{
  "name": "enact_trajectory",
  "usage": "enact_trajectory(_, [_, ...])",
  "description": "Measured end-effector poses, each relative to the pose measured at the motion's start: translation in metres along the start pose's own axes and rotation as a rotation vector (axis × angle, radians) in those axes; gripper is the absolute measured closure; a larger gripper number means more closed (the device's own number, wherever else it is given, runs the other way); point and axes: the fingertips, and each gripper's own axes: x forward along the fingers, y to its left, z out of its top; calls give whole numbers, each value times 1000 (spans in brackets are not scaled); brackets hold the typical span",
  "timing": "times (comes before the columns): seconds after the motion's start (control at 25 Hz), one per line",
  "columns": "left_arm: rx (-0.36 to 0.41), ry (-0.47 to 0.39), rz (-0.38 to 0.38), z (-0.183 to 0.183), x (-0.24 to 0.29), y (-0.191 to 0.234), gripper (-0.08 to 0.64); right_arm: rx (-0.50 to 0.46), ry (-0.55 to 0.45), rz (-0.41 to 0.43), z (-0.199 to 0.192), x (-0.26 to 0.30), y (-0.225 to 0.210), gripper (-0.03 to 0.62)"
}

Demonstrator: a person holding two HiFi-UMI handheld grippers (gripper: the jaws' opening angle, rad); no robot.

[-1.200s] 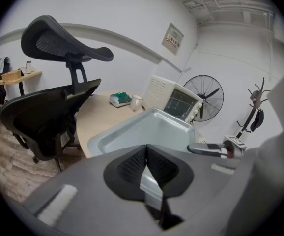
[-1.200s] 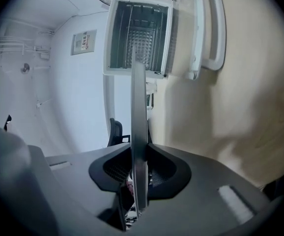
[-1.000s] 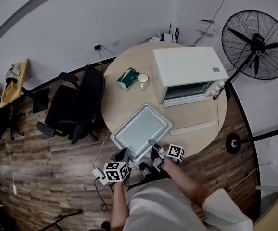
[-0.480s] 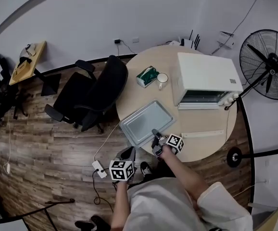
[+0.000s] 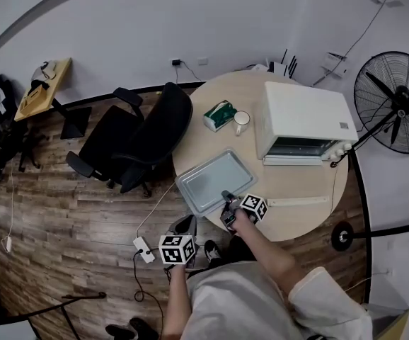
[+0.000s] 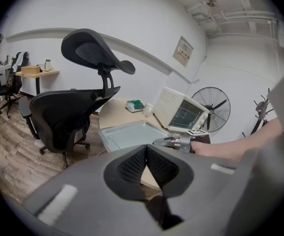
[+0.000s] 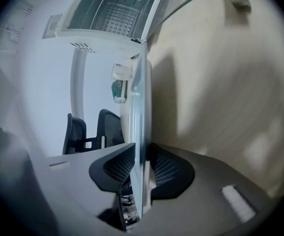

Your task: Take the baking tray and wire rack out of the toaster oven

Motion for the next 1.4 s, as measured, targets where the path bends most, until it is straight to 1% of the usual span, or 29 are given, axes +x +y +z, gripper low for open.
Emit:
enact_trajectory(0.08, [-8, 13, 5, -6, 5, 2, 503, -4, 20, -30, -2, 0, -2, 507])
enact_trajectory(0.2, [-25, 47, 16, -23, 14, 8, 503, -21, 65, -82, -6, -2, -3, 457])
enact_trajectory(0.36, [-55, 114, 19, -52, 24, 13, 503, -62, 186, -174, -22, -7, -10, 389])
enact_trajectory(0.48, [-68, 124, 11, -59, 26, 13, 503, -93, 275, -195, -35, -13, -15, 370])
enact_trajectory(0.56, [-68, 122, 5, -59, 26, 12, 503, -117, 309, -205, -42, -17, -21, 370])
enact_trajectory(0.6, [-64, 121, 2, -57, 26, 10, 503, -113, 316, -207, -44, -19, -24, 370])
enact_trajectory(0.72, [-42, 119, -12, -53, 28, 2, 503, -84, 325, -197, -44, -20, -26, 370])
enact_trajectory(0.8, [-29, 122, -20, -52, 29, -2, 503, -103, 336, -194, -45, -21, -27, 370])
enact_trajectory(0.96, [-17, 138, -31, -57, 28, -5, 503, -93, 336, -181, -48, -28, -30, 370])
enact_trajectory(1.12, [-1, 141, -43, -54, 32, -8, 503, -118, 359, -160, -52, -38, -28, 370])
enact_trajectory(1.2, [12, 142, -55, -53, 35, -13, 503, -155, 358, -128, -51, -47, -21, 370])
enact_trajectory(1.28, [26, 150, -69, -53, 40, -18, 503, -211, 343, -69, -47, -58, -8, 370])
enact_trajectory(1.32, [32, 157, -75, -53, 42, -20, 503, -257, 334, -39, -45, -63, 0, 370])
enact_trajectory(1.4, [42, 167, -85, -52, 47, -23, 503, -405, 315, -4, -40, -73, 14, 370])
